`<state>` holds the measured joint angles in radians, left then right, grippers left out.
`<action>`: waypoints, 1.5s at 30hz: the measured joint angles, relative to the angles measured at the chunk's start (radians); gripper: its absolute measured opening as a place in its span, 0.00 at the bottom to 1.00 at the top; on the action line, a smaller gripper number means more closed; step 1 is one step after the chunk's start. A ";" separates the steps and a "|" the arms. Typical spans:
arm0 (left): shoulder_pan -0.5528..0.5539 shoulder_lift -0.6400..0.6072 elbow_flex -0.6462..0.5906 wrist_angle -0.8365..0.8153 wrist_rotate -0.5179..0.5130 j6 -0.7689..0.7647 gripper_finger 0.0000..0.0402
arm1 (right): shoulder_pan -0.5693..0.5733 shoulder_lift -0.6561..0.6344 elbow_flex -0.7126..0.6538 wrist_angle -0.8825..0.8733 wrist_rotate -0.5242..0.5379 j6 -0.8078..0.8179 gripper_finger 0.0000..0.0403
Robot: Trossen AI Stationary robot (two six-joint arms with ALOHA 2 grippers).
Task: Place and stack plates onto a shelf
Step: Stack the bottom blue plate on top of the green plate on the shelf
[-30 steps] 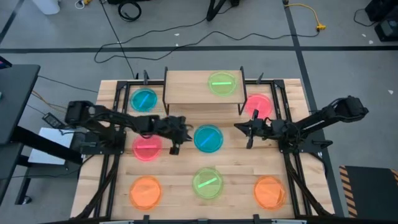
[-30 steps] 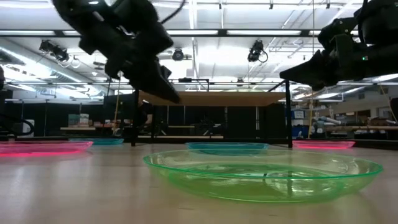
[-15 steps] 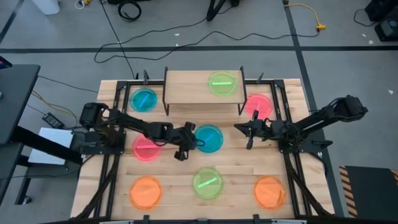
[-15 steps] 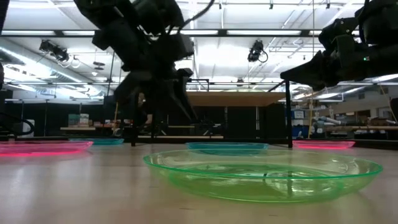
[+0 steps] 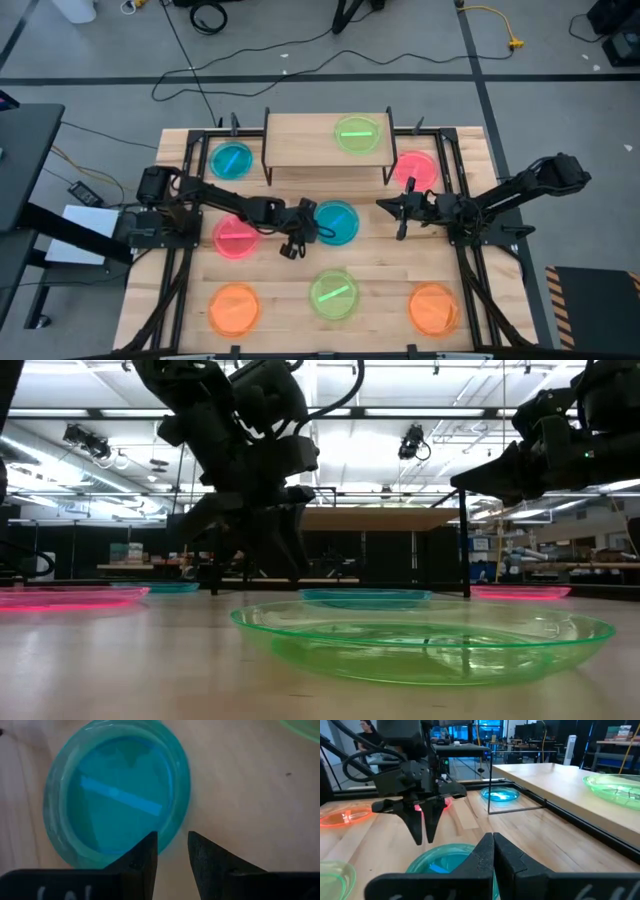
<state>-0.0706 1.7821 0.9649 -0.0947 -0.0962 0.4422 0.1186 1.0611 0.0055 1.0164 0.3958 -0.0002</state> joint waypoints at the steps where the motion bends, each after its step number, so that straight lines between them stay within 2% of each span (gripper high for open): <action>1: 0.002 0.000 0.000 0.002 -0.006 0.003 0.29 | 0.000 0.000 0.000 0.000 0.000 0.000 0.02; 11: 0.000 0.029 -0.001 0.019 -0.004 0.113 0.29 | 0.000 0.000 0.000 0.000 -0.004 0.003 0.02; 19: 0.003 0.054 -0.002 0.024 -0.005 0.120 0.29 | 0.000 0.000 0.000 0.009 -0.005 -0.001 0.02; 26: 0.009 0.078 0.000 0.043 -0.015 0.146 0.21 | 0.000 0.000 0.000 0.012 -0.005 -0.003 0.02; 35: 0.008 0.085 0.002 0.043 -0.089 0.208 0.09 | 0.000 0.000 0.000 0.015 -0.005 -0.003 0.02; 39: -0.001 0.086 0.026 0.034 -0.112 0.231 0.04 | 0.000 0.000 0.000 0.016 -0.005 -0.003 0.02; 45: -0.026 0.086 0.118 -0.064 -0.170 0.251 0.03 | 0.000 0.000 0.000 0.015 -0.005 -0.003 0.02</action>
<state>-0.0966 1.8683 1.0827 -0.1589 -0.2662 0.6933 0.1184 1.0611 0.0055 1.0317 0.3908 -0.0031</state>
